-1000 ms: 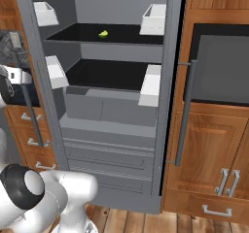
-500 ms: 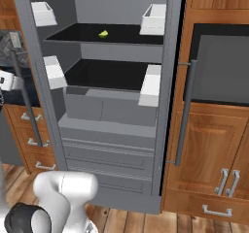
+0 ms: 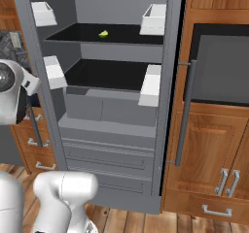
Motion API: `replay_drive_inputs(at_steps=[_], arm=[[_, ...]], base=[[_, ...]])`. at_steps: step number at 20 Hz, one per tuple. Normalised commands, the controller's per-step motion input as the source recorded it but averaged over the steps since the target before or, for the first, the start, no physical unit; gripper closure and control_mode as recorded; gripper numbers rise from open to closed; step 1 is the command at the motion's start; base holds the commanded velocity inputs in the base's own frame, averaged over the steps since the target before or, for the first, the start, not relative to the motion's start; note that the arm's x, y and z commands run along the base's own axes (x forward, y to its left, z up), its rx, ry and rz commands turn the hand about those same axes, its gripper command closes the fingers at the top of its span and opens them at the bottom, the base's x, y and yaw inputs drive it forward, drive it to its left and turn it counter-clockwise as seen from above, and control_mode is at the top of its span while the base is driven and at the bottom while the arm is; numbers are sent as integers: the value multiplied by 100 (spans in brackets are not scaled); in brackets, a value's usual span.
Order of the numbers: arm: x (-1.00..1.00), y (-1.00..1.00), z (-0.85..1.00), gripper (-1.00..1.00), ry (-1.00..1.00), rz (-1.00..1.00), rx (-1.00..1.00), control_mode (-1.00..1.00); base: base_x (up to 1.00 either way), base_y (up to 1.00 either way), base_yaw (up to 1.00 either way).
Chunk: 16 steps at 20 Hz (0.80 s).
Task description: There is a bowl on the dining counter. Grab a lemon wedge from the fridge and place it in the bowl. Then get the liquor bottle and glass cup from the cabinet and place them next to the bowl.
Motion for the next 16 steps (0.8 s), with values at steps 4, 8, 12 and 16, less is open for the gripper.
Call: replay_drive_inputs(at_steps=[4,8,12,16], arm=[[9,-80,24,-100,6,0,26,-100],[33,-64,31,-100,11,0,25,-100],[43,-50,25,-100,16,0,24,-100],[57,-33,18,-100,23,2,23,-100]], base=[[0,0,0],[0,0,0],[0,0,0],[0,0,0]])
